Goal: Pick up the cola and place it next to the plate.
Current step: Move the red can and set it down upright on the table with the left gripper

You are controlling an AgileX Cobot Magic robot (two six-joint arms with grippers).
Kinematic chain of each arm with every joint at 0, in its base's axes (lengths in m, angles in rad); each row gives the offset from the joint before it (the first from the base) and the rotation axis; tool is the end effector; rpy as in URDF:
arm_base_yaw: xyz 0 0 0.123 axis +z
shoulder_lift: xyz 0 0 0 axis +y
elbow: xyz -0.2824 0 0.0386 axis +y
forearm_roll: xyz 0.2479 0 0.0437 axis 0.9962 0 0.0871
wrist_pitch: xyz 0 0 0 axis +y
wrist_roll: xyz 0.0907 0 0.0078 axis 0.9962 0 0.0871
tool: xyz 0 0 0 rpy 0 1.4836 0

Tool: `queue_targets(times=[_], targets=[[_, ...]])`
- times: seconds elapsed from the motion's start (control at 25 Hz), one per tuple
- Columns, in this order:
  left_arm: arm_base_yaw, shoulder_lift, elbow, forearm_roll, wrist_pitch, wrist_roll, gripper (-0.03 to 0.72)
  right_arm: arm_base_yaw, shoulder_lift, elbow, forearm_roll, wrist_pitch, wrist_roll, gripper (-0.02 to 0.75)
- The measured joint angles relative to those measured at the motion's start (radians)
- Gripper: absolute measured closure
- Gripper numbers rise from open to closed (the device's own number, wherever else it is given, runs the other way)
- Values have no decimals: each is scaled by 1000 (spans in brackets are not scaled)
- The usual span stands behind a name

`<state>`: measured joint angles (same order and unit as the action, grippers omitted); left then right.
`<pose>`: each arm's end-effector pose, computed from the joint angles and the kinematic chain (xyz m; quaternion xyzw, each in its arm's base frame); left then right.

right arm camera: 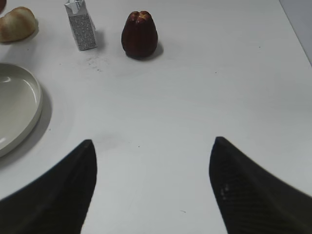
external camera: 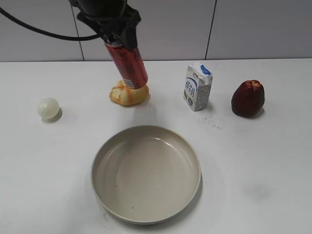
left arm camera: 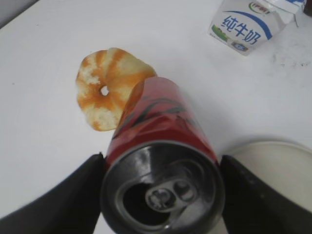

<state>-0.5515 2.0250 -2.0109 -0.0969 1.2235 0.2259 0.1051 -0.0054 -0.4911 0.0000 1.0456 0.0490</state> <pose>0.3739 -0.2397 0.3173 0.3641 0.9065 -0.0811 0.1979 -0.0040 -0.0004 0.2759 -0.0238 0.8499 0.0405 0.5249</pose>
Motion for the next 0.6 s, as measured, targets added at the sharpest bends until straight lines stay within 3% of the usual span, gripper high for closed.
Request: queue_targets(times=[0.6], targets=[[-56,170,-35,-3,3,0,160,0,0,0,0,0,0,163]])
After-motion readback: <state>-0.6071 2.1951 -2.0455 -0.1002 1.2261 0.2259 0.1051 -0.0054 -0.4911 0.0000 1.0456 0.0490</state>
